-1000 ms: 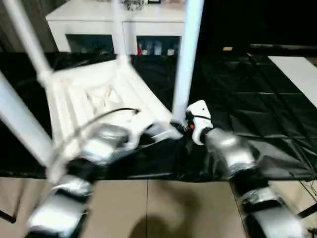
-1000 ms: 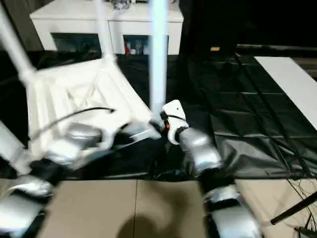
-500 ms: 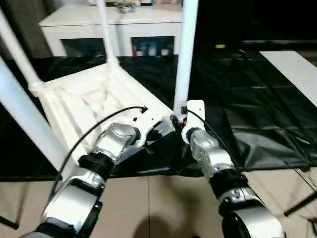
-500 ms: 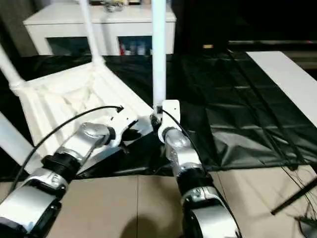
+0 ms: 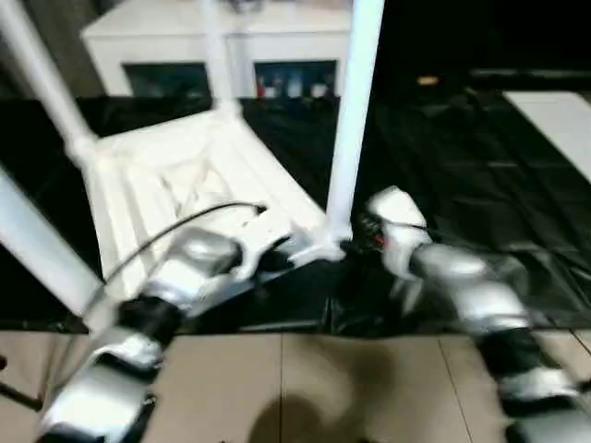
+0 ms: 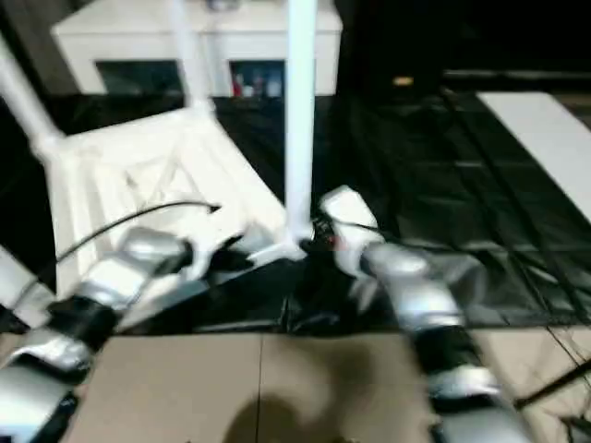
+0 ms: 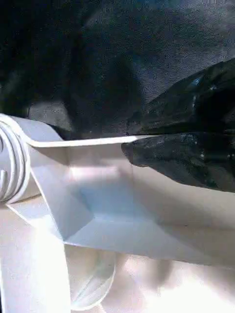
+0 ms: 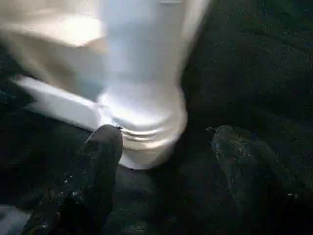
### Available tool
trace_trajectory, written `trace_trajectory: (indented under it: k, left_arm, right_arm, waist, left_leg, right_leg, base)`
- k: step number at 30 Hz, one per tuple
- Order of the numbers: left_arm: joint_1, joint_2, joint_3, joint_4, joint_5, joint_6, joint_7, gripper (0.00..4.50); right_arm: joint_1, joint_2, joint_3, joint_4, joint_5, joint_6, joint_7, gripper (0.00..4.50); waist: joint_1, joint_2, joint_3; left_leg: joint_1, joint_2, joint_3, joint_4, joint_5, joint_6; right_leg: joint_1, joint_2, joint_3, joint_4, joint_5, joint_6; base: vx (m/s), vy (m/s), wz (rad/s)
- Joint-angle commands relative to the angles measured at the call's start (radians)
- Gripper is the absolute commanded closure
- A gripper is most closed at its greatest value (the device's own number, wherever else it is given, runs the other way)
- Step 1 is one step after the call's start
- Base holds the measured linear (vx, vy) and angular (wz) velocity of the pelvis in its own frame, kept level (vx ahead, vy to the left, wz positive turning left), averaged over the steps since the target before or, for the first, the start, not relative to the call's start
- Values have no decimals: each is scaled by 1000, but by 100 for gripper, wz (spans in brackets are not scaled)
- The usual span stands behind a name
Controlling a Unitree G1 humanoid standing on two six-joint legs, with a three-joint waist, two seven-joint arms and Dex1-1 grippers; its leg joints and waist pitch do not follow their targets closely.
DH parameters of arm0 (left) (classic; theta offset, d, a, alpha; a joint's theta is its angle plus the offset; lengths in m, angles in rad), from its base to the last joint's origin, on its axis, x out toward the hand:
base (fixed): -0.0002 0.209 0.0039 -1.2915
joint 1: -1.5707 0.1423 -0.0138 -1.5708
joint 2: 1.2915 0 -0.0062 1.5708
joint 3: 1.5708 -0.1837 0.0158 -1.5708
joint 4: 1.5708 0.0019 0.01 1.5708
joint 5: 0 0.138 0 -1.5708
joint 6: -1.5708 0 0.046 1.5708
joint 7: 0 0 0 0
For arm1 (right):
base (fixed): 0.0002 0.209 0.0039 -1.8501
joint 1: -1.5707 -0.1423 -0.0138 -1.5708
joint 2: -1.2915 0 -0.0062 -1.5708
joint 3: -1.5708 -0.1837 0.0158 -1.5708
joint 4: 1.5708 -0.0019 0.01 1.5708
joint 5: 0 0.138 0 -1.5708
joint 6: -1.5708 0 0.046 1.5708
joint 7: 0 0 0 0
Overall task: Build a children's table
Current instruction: Rotate leg to tighten
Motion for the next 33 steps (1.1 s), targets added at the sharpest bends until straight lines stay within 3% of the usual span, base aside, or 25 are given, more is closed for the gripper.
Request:
trace_trajectory:
  k: [1,3,5,7,15,18,24,33]
  left_arm:
    - [30,7,-62,-22,8,1,-48,450]
    - [44,16,-66,-50,2,2,-73,450]
    - [54,23,-67,-76,-1,12,-92,450]
    - [57,27,-68,-84,-2,8,-101,450]
    - [69,39,-69,-118,-4,26,-117,450]
    - [74,44,-70,-129,-2,33,-128,450]
    - [74,46,-72,-127,2,32,-134,450]
    - [73,47,-75,-113,8,28,-137,450]
  right_arm:
    - [-9,-3,41,-22,10,-34,70,123]
    - [-17,-15,59,-5,0,-66,104,123]
    - [-24,-13,53,6,17,-68,134,123]
    - [-28,-12,52,11,28,-74,158,123]
    - [-72,-3,52,122,12,-151,211,123]
    - [-88,1,29,153,34,-171,249,123]
    - [-94,3,17,202,39,-192,271,123]
    - [-102,35,8,237,38,-198,270,192]
  waist:
    - [2,-15,-74]
    - [9,-14,-81]
    - [8,-12,-81]
    - [8,-16,-81]
    - [6,-13,-74]
    - [6,-9,-76]
    - [7,-8,-82]
    - [8,-8,-81]
  left_leg:
    - [-2,0,17,-57,-252,74]
    - [-4,0,16,-50,-176,88]
    - [-4,-1,16,-47,-142,108]
    - [-3,0,17,-47,-154,110]
    - [4,2,16,-54,-282,67]
    - [2,2,14,-53,-270,63]
    - [-1,1,15,-46,-209,92]
    - [-2,2,15,-47,-227,90]
  right_leg:
    - [47,-2,18,-57,-250,-232]
    - [54,1,17,-39,-134,-265]
    - [56,5,16,-33,-75,-289]
    - [55,5,16,-34,-81,-292]
    - [47,2,18,-45,-217,-268]
    - [50,2,18,-43,-204,-262]
    - [54,4,15,-33,-114,-294]
    - [54,2,14,-34,-143,-293]
  base:
    - [55,-26,-1]
    - [53,-18,-1]
    - [0,0,0]
    - [0,0,0]
    - [0,0,0]
    - [0,0,0]
    - [0,0,0]
    - [0,0,0]
